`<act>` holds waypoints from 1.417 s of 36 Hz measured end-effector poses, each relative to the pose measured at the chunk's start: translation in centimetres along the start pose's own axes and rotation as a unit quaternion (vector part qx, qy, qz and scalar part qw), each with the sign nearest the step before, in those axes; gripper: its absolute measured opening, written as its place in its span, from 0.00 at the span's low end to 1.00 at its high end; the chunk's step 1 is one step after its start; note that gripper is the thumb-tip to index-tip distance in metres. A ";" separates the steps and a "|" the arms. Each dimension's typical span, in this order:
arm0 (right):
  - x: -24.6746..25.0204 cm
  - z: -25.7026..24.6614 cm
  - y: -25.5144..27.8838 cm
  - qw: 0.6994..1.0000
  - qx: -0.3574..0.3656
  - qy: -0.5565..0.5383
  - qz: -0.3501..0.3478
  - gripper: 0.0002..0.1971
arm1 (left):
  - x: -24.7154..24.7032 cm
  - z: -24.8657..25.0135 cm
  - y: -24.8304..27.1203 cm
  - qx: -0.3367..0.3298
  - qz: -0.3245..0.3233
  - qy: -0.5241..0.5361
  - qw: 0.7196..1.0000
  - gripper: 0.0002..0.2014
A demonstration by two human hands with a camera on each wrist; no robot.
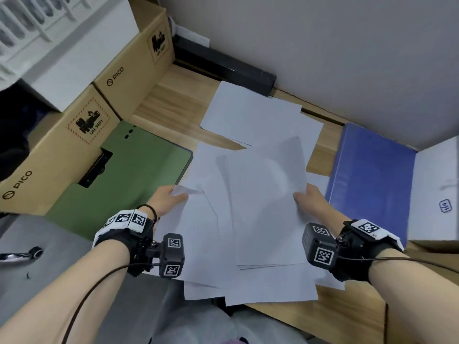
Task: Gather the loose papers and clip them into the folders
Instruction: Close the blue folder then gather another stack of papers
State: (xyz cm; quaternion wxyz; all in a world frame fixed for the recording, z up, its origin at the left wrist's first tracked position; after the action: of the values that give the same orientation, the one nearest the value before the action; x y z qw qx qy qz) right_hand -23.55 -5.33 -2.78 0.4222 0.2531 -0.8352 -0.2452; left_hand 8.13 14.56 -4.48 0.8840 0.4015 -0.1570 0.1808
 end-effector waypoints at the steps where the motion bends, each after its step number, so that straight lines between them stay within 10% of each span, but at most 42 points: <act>1: 0.0 -0.1 0.2 1.000 0.003 -0.006 -0.006 0.17 | -0.3 0.6 0.0 -0.007 -0.005 0.000 1.000 0.15; 19: -5.7 -6.7 2.0 0.976 0.097 0.126 -0.147 0.15 | -2.8 4.6 0.3 0.038 -0.129 0.089 0.987 0.10; 25: -7.8 -9.1 2.4 0.967 0.132 0.143 -0.166 0.11 | -2.4 5.3 0.0 -0.002 -0.146 0.076 0.986 0.36; 30: -8.6 -9.0 2.4 0.963 0.128 0.123 -0.203 0.18 | -1.8 6.0 -0.4 -0.067 -0.116 0.036 0.990 0.15; 38: -8.1 -8.7 2.5 0.960 0.144 0.052 -0.235 0.26 | -2.4 8.2 0.6 -0.093 -0.186 0.079 0.975 0.16; 42: -7.4 -7.6 2.6 0.960 0.116 0.045 -0.252 0.12 | -2.9 10.5 1.1 -0.117 -0.213 0.080 0.967 0.12; 51: -1.6 -4.7 0.8 0.991 0.089 -0.038 -0.087 0.07 | 0.7 14.6 -1.1 -0.200 0.016 0.089 0.976 0.25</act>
State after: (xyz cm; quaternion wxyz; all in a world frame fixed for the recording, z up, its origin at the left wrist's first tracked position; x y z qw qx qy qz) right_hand -18.97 -4.62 -0.79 0.3427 0.3518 -0.8440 -0.2155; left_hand 7.33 2.78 4.29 0.9537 0.1967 -0.1173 0.1949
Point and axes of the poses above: each hand's wrist, its own y-axis away from the middle knuckle, its own x-axis out of the back of the hand, z = x × y, the point moved 10 cm from there along -y, towards the middle knuckle, and after that the axes turned 5 degrees about y, right-handed, at the moved point
